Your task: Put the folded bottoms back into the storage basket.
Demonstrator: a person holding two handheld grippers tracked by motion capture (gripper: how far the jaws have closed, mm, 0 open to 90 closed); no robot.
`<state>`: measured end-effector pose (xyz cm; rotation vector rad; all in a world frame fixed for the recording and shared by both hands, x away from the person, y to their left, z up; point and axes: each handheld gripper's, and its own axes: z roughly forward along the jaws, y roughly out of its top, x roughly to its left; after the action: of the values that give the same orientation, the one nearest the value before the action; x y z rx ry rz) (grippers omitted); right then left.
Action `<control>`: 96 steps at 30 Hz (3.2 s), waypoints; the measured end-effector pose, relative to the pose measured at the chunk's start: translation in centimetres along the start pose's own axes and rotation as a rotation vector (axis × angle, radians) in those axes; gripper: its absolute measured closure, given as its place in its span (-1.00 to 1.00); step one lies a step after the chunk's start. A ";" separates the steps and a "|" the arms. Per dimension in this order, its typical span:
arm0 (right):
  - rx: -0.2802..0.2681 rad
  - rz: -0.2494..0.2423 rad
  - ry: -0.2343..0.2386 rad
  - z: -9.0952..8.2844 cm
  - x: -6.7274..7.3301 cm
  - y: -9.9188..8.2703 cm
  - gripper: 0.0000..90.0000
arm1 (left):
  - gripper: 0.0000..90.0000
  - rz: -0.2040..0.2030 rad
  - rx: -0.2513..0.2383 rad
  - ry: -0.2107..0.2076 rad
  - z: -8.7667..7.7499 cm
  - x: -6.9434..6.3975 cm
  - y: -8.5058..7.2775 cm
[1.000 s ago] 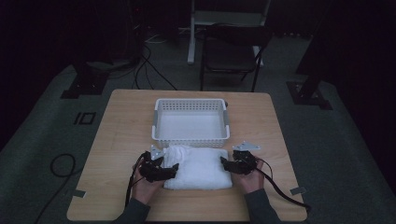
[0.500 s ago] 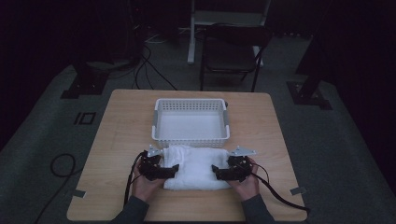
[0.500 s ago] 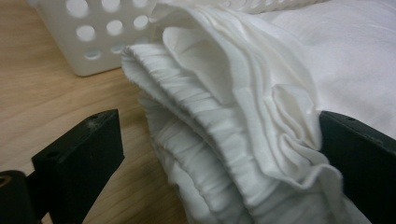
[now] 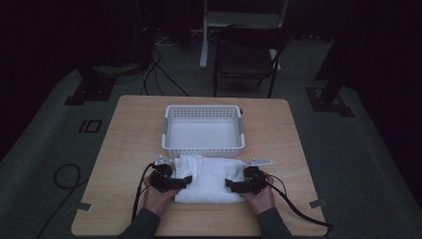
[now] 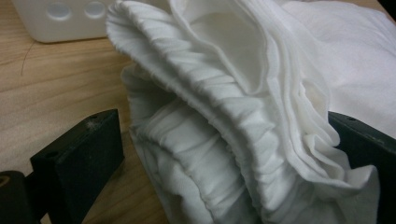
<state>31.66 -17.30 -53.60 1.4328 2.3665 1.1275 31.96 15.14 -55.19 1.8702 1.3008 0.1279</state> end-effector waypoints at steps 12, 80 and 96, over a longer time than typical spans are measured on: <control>0.028 0.079 0.141 0.7 -1.5 -0.3 -0.65 | -0.96 0.025 -0.008 -0.018 0.4 -0.4 -0.1; -0.066 -0.032 0.226 -0.7 0.2 0.7 0.49 | 0.16 0.085 -0.013 -0.076 -2.3 -2.8 0.6; -0.086 -0.043 0.233 -1.5 0.5 0.9 0.49 | 0.16 0.089 -0.032 -0.075 -3.3 -3.4 0.7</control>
<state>31.27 -17.44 -51.78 1.2794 2.4504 1.4367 29.20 14.16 -51.37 1.8880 1.1594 0.1229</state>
